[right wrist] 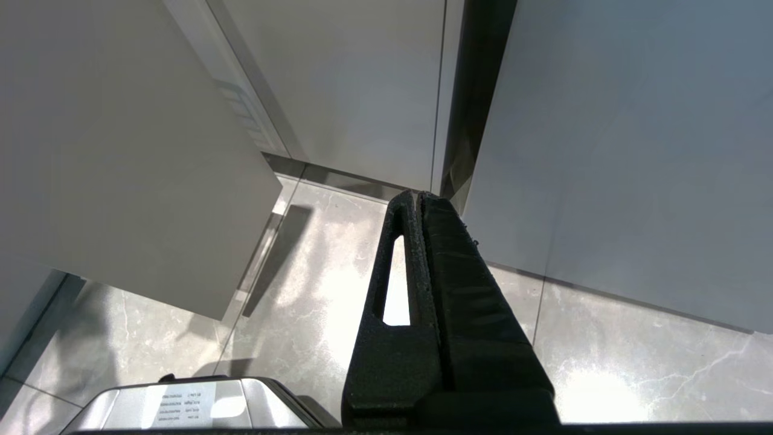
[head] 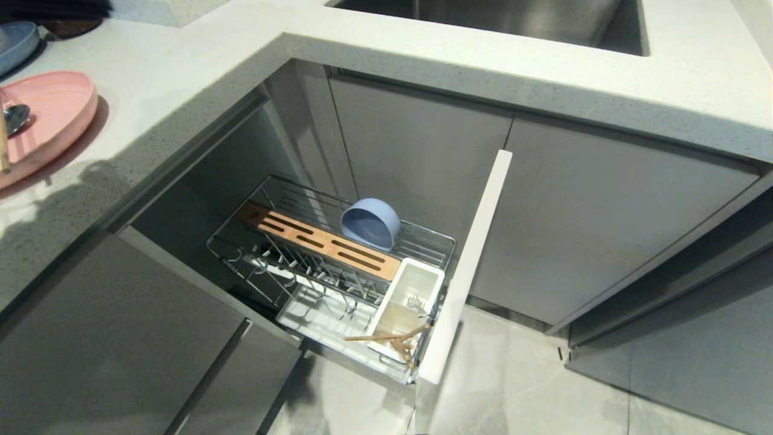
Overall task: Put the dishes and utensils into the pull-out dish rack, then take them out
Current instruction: Pick up the chopsticks and place it in the cupboard
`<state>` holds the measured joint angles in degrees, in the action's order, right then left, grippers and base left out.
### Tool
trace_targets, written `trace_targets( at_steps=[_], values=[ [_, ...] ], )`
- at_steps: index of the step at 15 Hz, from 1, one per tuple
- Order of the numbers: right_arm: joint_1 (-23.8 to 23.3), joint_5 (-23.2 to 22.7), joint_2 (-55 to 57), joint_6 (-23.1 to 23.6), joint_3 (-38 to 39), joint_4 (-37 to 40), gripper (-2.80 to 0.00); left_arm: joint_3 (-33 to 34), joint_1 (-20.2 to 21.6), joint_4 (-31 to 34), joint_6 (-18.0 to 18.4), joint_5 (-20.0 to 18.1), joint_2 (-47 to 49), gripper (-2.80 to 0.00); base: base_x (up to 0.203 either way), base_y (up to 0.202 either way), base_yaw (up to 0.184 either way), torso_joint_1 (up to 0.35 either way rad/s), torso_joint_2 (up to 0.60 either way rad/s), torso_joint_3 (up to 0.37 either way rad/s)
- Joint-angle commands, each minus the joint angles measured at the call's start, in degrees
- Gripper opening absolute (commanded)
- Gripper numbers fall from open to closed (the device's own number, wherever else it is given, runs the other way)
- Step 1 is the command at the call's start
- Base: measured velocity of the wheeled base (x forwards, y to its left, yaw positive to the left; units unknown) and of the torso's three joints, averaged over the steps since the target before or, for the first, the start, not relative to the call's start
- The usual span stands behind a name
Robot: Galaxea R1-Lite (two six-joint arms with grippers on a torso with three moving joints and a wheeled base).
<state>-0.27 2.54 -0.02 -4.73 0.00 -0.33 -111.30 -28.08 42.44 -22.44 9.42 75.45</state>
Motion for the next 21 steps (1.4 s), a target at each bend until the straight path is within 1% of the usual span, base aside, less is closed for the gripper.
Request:
trace_targets(
  at_steps=[1, 2, 4, 5, 6, 7, 8, 9, 12, 13, 17, 19, 21],
  values=[
    [0.00, 0.01, -0.24, -0.02, 0.00, -0.02, -2.80, -0.10, 11.15, -0.34, -0.27, -0.45, -7.99, -2.80, 0.000, 0.000, 0.000, 0.000, 0.00, 0.000],
    [0.00, 0.01, -0.24, -0.02, 0.00, -0.02, -2.80, 0.00, 16.19, 0.01, -0.26, -0.58, -9.43, -2.80, 0.000, 0.000, 0.000, 0.000, 0.00, 0.000],
    [0.00, 0.01, -0.24, -0.02, 0.00, -0.02, -2.80, 0.13, 25.91, 3.42, 1.06, -0.36, -10.94, -2.80, 0.000, 0.000, 0.000, 0.000, 0.00, 0.000],
    [0.00, 0.01, -0.24, -0.02, 0.00, -0.02, -2.80, 0.12, 30.00, 5.16, 2.01, 0.57, -10.93, -2.80, 0.000, 0.000, 0.000, 0.000, 0.00, 0.000],
    [0.00, 0.01, -0.24, -0.02, 0.00, -0.02, -2.80, 0.09, 33.73, 6.43, 3.01, 2.63, -10.11, -2.80, 0.000, 0.000, 0.000, 0.000, 0.00, 0.000],
    [0.00, 0.01, -0.24, -0.02, 0.00, -0.02, -2.80, 0.10, 36.00, 7.62, 3.79, 5.37, -8.16, -2.80, 0.000, 0.000, 0.000, 0.000, 0.00, 0.000],
    [-0.07, 0.01, -0.24, -0.02, 0.00, -0.02, -2.80, -0.01, 37.22, 9.92, 4.37, 7.05, -6.21, -2.80, 0.000, 0.000, 0.000, 0.000, 0.00, 0.000],
    [0.00, 0.01, -0.24, -0.02, 0.00, -0.02, -2.80, -0.17, 37.88, 11.75, 4.95, 8.04, -5.03, -2.80, 0.000, 0.000, 0.000, 0.000, 0.00, 0.000],
    [0.00, 0.01, -0.24, -0.02, 0.00, -0.02, -2.80, -0.23, 37.94, 15.02, 5.47, 11.66, -0.98, -2.80, 0.000, 0.000, 0.000, 0.000, 0.00, 0.000],
    [0.00, 0.01, -0.24, -0.02, 0.00, -0.02, -2.80, -0.17, 37.93, 15.31, 5.53, 11.73, 0.01, 0.00, 0.000, 0.000, 0.000, 0.000, 0.00, 0.000],
    [0.00, 0.01, -0.24, -0.02, 0.00, -0.02, -2.80, -0.15, 37.67, 15.39, 5.56, 11.00, 1.50, 0.00, 0.000, 0.000, 0.000, 0.000, 0.00, 0.000],
    [0.00, 0.01, -0.24, -0.02, 0.00, -0.02, -2.80, -0.17, 37.16, 15.22, 5.42, 8.65, 2.31, 0.00, 0.000, 0.000, 0.000, 0.000, 0.00, 0.000],
    [0.00, 0.01, -0.24, -0.02, 0.00, -0.02, -2.80, -0.23, 36.40, 15.30, 5.12, 7.15, 3.15, 0.00, 0.000, 0.000, 0.000, 0.000, 0.00, 0.000]
  ],
)
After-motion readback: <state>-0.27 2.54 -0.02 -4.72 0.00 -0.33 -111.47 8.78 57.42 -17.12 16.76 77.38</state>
